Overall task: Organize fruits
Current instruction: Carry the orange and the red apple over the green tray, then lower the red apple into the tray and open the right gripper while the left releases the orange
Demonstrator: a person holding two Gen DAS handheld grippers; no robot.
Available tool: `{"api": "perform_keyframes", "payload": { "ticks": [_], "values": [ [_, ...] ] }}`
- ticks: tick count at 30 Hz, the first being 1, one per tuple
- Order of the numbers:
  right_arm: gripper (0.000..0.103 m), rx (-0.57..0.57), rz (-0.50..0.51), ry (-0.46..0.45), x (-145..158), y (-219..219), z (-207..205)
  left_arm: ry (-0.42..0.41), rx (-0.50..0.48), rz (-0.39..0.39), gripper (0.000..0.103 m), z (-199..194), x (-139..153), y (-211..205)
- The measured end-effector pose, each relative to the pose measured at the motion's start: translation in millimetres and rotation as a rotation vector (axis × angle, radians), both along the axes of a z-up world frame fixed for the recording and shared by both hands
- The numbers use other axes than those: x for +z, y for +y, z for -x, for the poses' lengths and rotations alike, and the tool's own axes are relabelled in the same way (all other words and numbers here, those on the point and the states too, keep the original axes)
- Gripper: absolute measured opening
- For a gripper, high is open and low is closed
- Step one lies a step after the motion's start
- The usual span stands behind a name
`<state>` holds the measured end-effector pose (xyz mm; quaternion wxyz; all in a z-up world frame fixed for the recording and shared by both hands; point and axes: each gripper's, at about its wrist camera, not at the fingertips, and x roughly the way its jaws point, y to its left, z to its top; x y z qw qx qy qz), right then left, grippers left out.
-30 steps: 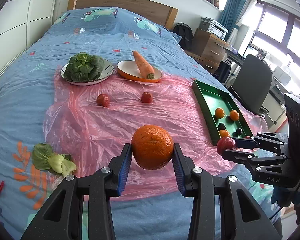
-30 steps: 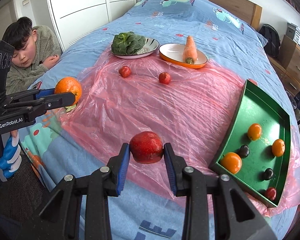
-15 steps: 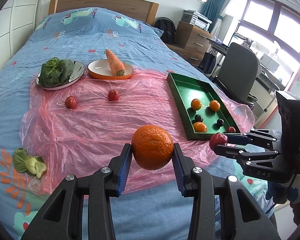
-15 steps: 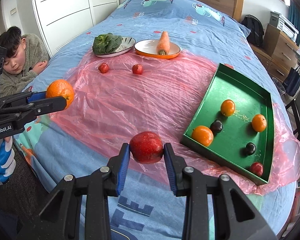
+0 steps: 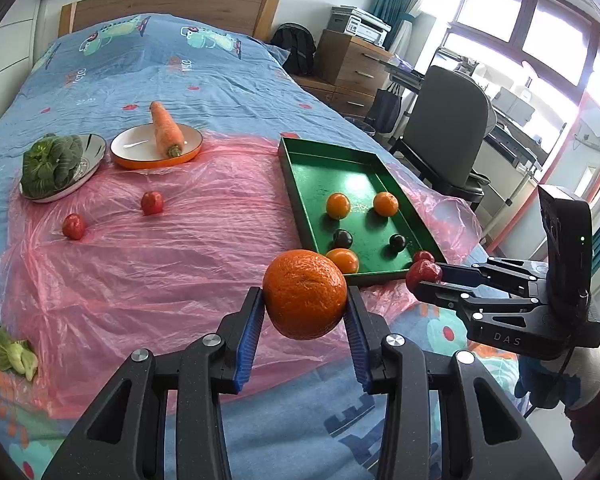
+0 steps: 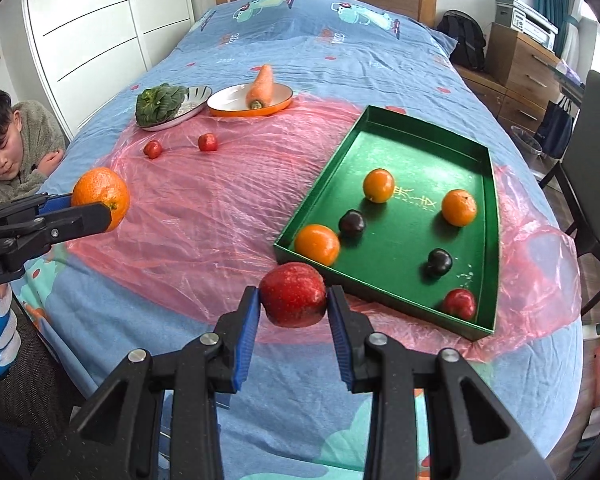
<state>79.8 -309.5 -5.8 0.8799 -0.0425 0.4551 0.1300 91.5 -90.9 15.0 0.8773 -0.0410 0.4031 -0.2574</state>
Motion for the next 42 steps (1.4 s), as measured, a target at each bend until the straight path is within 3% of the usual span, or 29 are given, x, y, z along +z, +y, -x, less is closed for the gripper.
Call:
{"api": "perform_keyframes", "payload": {
  "ticks": [24, 42],
  "values": [
    [0.057, -0.154, -0.046, 0.001, -30.7, -92.2, -21.4, 0.046, -0.118, -0.039, 0.035, -39.7, -10.9, -98.8],
    [0.057, -0.176, -0.062, -0.017, -46.5, -116.6, -47.6, 0.084, -0.152, -0.072, 0.035, -70.9, -34.9, -149.2]
  ]
}}
